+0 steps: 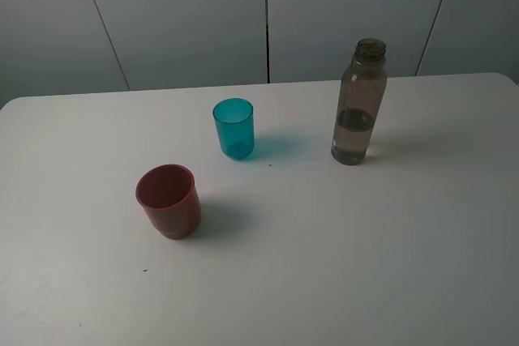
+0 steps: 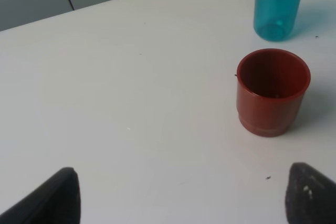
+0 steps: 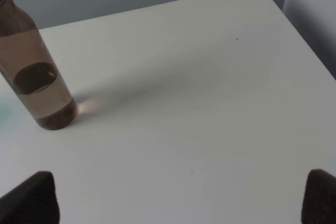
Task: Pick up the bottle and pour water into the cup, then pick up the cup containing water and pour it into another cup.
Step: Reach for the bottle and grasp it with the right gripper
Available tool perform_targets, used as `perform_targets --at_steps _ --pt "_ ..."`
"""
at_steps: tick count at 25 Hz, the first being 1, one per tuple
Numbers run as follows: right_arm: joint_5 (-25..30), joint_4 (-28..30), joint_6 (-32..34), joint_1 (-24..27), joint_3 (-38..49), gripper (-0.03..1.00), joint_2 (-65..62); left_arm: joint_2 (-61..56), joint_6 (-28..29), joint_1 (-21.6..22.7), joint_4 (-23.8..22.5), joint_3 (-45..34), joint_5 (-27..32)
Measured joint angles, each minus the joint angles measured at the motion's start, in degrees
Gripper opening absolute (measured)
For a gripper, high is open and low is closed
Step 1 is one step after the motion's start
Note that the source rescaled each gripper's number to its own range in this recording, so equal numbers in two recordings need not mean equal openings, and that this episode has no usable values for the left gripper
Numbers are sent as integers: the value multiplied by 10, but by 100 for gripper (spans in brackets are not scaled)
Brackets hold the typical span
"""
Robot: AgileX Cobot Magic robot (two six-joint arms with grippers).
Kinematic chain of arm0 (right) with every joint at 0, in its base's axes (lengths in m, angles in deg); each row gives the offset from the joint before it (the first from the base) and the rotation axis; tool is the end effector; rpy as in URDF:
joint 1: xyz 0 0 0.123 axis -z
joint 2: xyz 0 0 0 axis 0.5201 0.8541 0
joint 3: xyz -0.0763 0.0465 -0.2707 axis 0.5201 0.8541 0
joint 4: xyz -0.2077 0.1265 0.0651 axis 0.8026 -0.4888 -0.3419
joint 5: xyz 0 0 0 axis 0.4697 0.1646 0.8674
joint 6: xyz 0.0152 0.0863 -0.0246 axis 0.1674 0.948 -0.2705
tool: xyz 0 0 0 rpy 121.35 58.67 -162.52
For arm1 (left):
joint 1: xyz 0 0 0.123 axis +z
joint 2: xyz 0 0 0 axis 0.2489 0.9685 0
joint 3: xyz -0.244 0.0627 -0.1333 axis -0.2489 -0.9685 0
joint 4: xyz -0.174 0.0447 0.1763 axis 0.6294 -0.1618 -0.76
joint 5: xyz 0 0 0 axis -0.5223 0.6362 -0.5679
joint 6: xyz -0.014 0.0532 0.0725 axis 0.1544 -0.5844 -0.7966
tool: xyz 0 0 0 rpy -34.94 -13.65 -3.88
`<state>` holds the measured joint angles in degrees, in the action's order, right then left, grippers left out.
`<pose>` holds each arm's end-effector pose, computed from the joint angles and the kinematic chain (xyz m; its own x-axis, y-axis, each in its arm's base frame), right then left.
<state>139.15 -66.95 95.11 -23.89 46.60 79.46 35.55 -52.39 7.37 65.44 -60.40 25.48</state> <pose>-0.0070 0.0004 0.2756 -0.4601 0.1773 -0.8700 0.1899 0.9768 0.0987 -0.0091 -0.0054 0.2788 -0.4384 0.1817 -0.8803 0.2412 0.9672 0.0795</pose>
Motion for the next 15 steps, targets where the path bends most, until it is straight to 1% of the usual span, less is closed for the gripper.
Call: perform_targets --at_steps 15 --pt "0 0 0 0 0 100 0 0 0 0 0 0 0"
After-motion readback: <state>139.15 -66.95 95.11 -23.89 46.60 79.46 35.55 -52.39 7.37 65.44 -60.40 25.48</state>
